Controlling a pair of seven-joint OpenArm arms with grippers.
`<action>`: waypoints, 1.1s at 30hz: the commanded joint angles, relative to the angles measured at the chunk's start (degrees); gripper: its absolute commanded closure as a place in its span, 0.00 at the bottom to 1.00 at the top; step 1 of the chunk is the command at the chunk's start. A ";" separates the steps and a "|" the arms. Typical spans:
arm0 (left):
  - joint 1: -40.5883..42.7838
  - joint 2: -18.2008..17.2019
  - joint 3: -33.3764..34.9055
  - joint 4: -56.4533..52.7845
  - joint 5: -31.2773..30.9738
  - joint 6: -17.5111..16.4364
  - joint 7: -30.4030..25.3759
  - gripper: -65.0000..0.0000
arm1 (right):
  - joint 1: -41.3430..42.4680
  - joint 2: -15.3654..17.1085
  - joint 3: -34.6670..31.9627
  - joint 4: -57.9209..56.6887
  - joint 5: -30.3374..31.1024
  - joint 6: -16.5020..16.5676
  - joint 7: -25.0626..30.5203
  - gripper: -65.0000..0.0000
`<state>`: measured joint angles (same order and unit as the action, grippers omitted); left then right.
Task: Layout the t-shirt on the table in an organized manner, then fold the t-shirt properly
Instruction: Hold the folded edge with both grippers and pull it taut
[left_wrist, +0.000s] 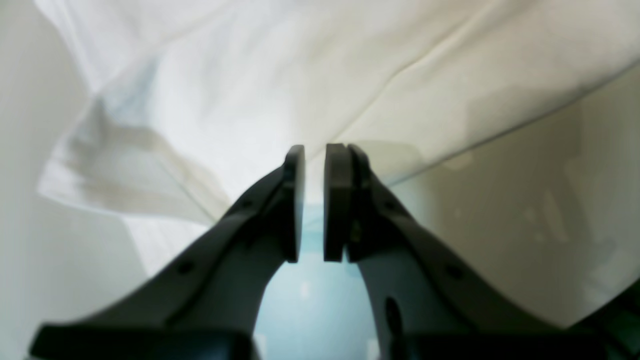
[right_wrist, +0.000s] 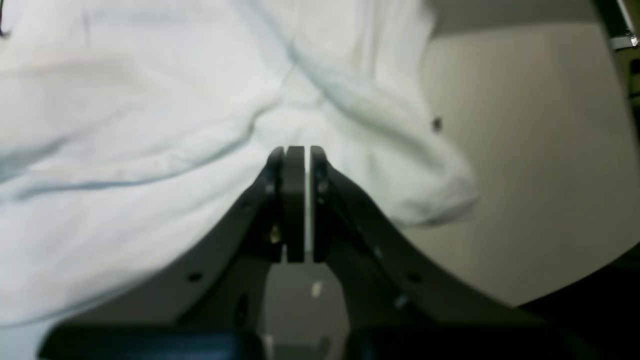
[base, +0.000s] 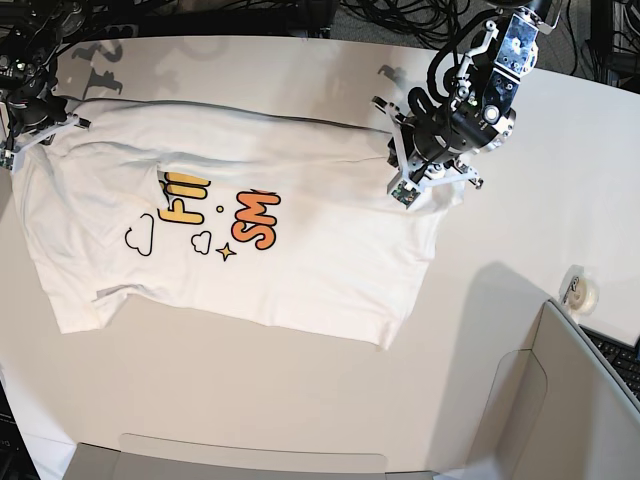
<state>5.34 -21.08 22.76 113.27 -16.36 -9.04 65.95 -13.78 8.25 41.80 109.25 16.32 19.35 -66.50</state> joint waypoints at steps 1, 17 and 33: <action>-1.78 -0.06 -0.48 0.09 0.14 0.11 -1.29 0.91 | 0.02 0.67 0.26 -0.55 -0.18 0.12 1.40 0.99; -4.68 -0.15 -0.57 -16.35 0.23 0.29 -10.70 0.91 | -2.26 -0.91 -0.53 -6.35 -0.36 0.21 5.80 0.99; 10.70 -0.24 -11.73 -4.66 0.23 0.29 -10.52 0.91 | -4.55 2.69 -0.97 -13.38 -4.84 0.29 11.77 0.99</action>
<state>16.12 -20.78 11.55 107.74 -17.12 -8.99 54.85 -17.02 10.52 40.40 95.94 14.06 20.01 -51.48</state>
